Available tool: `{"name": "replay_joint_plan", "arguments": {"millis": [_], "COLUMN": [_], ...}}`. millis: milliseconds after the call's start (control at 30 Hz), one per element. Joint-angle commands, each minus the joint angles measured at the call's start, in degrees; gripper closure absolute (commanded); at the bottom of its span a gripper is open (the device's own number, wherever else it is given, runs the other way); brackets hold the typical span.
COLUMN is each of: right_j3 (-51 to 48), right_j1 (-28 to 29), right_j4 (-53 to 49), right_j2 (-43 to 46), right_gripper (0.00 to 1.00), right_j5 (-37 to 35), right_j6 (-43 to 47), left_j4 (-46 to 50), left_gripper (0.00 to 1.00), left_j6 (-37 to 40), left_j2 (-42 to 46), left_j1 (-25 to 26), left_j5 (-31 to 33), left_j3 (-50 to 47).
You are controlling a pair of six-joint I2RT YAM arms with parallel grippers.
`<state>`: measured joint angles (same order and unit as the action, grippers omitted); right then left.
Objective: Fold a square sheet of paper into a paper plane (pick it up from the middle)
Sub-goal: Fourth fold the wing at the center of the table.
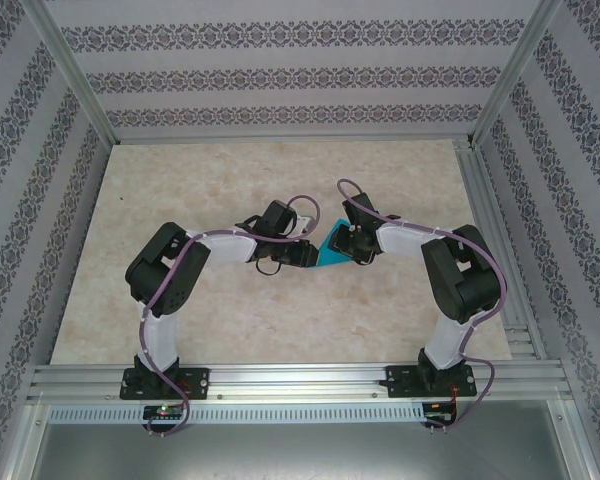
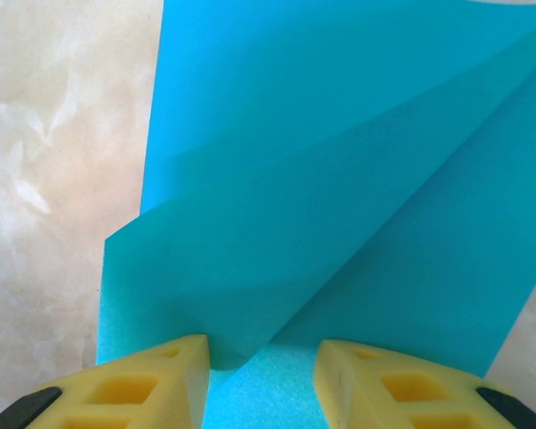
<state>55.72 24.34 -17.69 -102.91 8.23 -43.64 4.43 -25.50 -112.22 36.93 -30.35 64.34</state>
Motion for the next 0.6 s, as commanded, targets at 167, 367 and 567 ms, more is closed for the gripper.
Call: {"name": "replay_joint_plan", "arguments": {"millis": [167, 367, 567], "right_j3": [-4.43, -4.65, -4.66], "right_j1": [-0.5, -0.61, -0.85], "right_j4": [-4.8, -4.72, -4.36], "right_j2": [-5.72, -5.57, -4.95], "right_gripper": [0.59, 0.59, 0.59], "right_j5": [-1.86, -1.68, -1.14], "right_j6": [-0.75, -0.75, -0.84], "left_j4": [1.9, 2.94, 3.21], "left_gripper": [0.79, 0.78, 0.81], "left_j6": [3.61, 4.52, 5.06], "left_j2": [-2.21, -2.47, -2.38], "left_j1": [1.12, 1.39, 1.39], "left_j5": [1.17, 3.27, 5.54], "left_j3": [2.02, 2.37, 2.11]}}
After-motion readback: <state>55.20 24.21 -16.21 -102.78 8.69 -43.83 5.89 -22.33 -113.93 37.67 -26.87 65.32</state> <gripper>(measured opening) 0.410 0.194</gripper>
